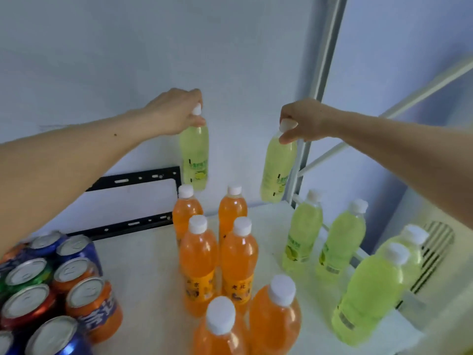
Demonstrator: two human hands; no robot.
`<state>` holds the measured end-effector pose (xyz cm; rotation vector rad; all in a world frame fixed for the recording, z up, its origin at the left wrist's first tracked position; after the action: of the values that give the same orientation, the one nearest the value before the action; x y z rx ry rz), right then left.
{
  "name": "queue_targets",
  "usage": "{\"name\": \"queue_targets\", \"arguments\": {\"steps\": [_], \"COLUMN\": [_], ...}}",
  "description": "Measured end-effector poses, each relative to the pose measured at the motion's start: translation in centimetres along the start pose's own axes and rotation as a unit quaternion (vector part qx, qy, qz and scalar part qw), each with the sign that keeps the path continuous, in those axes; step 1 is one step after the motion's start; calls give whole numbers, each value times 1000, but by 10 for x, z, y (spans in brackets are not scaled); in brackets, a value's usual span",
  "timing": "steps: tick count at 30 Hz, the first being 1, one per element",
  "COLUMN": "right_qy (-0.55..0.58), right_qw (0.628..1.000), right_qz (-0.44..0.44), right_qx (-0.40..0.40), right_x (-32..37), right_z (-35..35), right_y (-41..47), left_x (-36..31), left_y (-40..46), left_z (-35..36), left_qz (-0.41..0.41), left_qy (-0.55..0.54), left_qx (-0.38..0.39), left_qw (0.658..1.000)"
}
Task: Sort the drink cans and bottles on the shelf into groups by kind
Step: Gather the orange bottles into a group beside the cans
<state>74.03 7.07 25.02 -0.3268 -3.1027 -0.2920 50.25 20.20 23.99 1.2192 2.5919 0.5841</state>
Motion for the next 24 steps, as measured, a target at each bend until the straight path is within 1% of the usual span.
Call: {"name": "queue_targets", "arguments": {"steps": [5,10,14,18,24], "right_qy": [3,-5,8,15,8], "right_qw": [1000,999,995,991,987], "right_qz": [-9,-11,-12,-10,-7], "right_qx": [20,52,98,132,159], "right_x": [-69,-115,-134,-145,-150], "right_z": [23,63,96,117,128], "right_y": [4,26,39,45,46], "left_x": [-67,-110,-127,-141,-148], "left_y": [47,82,100,103,102], "left_z": [51,111,152,177,196], "left_qz": [-4,-26,-25,-15,-19], "left_qy": [-53,-73,-69,-71,-97], "left_qx": [21,88,145,196,229], "left_qw": [998,993,987,978,968]}}
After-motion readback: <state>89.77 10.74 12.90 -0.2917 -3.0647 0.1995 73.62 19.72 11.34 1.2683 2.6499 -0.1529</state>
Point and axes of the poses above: each hand's wrist, its own y-axis towards the middle knuckle, its own z-axis out of the palm, x = y × z, the point moved 2 cm from there along y, towards the middle knuckle, and after that the axes turned 5 degrees about z, right-handed, at the moved point
